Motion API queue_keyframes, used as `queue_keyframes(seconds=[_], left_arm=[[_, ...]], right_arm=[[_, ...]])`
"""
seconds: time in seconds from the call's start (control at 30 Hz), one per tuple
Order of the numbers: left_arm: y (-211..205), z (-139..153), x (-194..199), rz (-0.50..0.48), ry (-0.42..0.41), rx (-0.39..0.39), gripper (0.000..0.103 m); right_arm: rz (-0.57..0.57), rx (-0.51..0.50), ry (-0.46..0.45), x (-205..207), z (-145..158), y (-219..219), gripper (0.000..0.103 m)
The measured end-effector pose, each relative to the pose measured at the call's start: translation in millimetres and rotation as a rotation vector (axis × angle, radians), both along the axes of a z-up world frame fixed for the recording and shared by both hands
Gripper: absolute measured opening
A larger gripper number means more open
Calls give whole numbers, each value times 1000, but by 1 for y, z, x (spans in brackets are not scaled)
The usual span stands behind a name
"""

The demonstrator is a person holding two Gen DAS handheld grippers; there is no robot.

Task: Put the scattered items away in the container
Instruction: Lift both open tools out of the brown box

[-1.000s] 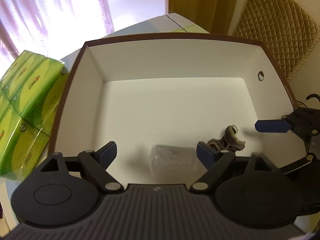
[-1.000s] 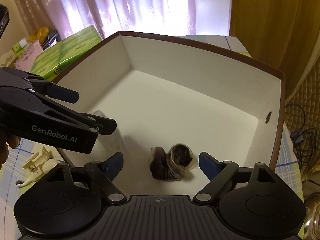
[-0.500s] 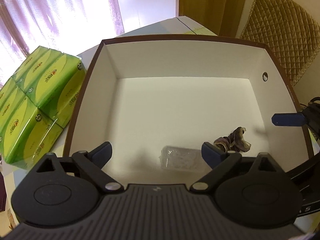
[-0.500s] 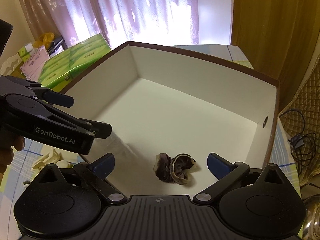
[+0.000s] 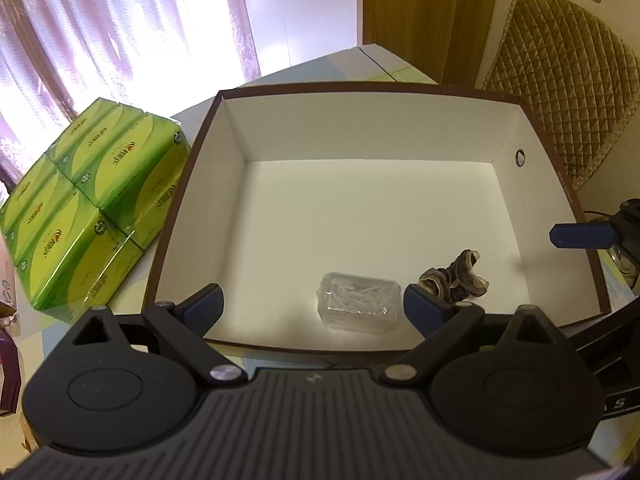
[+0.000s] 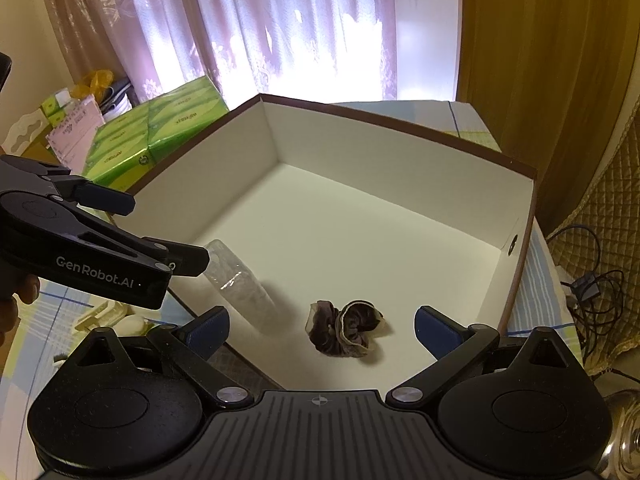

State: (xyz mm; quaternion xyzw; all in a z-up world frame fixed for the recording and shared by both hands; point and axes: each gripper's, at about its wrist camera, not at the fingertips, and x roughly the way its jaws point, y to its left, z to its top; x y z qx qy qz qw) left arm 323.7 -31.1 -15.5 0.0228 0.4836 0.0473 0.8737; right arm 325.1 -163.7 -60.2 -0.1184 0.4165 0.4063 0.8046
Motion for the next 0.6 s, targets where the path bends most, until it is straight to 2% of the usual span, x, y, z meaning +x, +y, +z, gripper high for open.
queue_keyframes(seconds=[0.33, 0.6], left_arm=[[-8, 19, -29, 33, -40, 12, 98], [-7, 39, -63, 33, -90, 6, 99]], right_arm=[[29, 28, -51, -15, 14, -7, 103], [-4, 63, -78, -40, 30, -17, 103]])
